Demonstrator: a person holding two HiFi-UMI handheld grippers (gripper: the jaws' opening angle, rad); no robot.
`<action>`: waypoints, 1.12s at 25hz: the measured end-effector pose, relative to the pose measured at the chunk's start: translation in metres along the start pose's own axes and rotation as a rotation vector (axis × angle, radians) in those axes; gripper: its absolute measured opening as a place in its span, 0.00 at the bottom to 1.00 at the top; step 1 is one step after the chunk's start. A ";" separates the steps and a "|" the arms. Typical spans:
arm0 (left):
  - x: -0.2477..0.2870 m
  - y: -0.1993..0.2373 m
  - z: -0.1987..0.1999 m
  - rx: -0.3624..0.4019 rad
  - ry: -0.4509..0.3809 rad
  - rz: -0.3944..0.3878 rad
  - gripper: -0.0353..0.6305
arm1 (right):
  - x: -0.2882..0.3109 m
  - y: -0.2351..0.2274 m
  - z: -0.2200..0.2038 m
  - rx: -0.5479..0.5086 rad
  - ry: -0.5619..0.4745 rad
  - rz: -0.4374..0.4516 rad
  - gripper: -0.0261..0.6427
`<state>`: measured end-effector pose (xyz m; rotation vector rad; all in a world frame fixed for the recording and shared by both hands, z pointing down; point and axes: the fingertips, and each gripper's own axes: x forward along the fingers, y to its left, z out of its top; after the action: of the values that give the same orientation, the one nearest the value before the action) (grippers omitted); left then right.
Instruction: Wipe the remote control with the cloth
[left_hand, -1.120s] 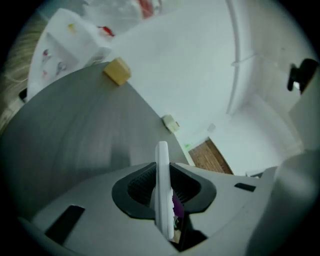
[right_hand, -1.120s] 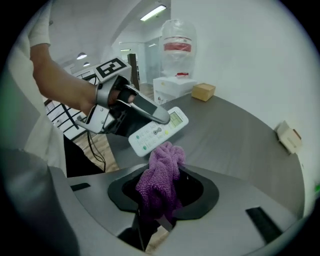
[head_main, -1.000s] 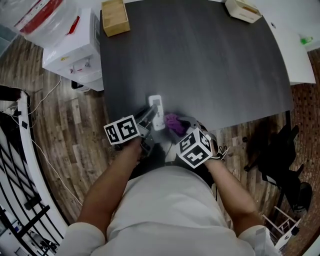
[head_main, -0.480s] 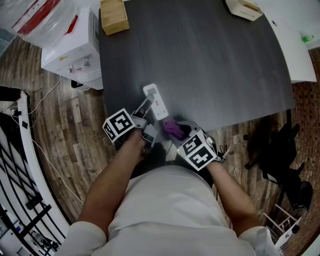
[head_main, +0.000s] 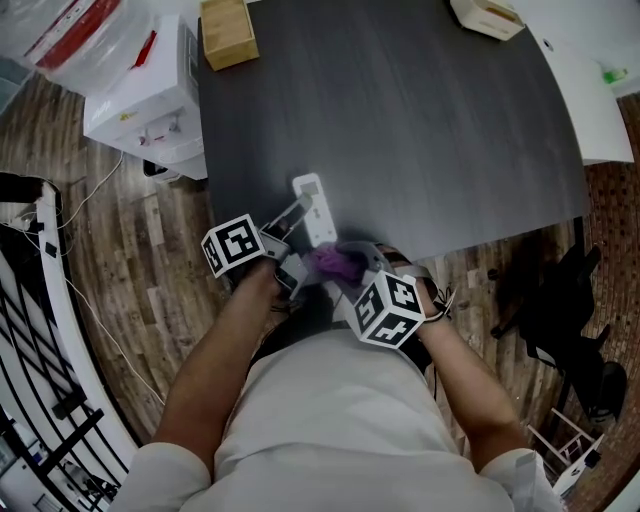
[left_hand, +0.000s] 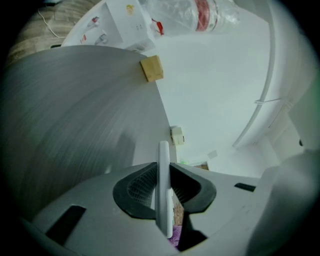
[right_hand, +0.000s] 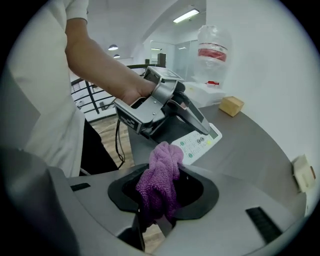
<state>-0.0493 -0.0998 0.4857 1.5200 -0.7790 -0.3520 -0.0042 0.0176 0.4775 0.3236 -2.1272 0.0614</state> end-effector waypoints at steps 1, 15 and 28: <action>-0.001 -0.001 -0.002 0.002 0.022 -0.015 0.17 | -0.001 0.001 -0.003 0.004 0.002 0.002 0.23; -0.004 0.005 -0.018 0.148 0.206 0.044 0.17 | -0.019 -0.057 -0.046 0.330 0.027 -0.233 0.23; 0.010 0.028 -0.058 1.037 0.586 0.385 0.17 | 0.000 -0.090 -0.017 0.339 -0.031 -0.313 0.23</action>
<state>-0.0120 -0.0612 0.5218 2.1923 -0.7787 0.8928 0.0323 -0.0667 0.4794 0.8577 -2.0688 0.2375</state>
